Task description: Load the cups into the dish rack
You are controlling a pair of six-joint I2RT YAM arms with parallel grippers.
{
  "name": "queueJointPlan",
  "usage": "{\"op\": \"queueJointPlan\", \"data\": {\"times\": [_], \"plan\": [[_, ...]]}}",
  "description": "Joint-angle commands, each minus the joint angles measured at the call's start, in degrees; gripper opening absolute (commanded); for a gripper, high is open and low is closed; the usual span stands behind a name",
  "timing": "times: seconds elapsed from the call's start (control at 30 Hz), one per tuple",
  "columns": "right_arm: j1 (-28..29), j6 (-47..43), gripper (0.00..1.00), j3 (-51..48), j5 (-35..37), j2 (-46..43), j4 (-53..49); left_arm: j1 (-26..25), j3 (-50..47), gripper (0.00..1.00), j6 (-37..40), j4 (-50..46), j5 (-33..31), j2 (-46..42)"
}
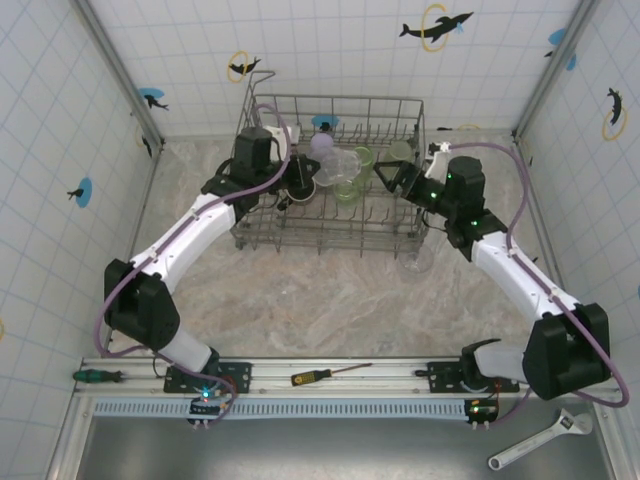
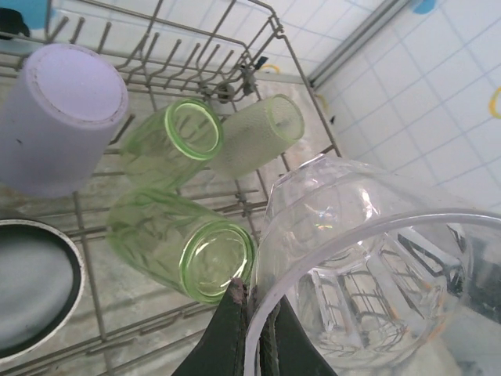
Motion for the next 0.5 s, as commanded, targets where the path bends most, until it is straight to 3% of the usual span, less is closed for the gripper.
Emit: {"op": "queueJointPlan", "data": {"times": [0.0,0.17,0.47], "plan": [[0.09,5.59,1.00,-1.12,-4.56,1.81,11.07,1.73,-1.62,0.00,-5.33,13.14,11.10,-0.38],[0.68,11.43,1.00,-1.59,-5.18,4.74,18.92,1.73,-2.59,0.00,-6.74,20.27,15.04,1.05],[2.62,20.89,1.00,0.27,-6.47,11.82,33.17,1.73,-3.47,0.00,-8.47,24.24,16.23,3.37]]}}
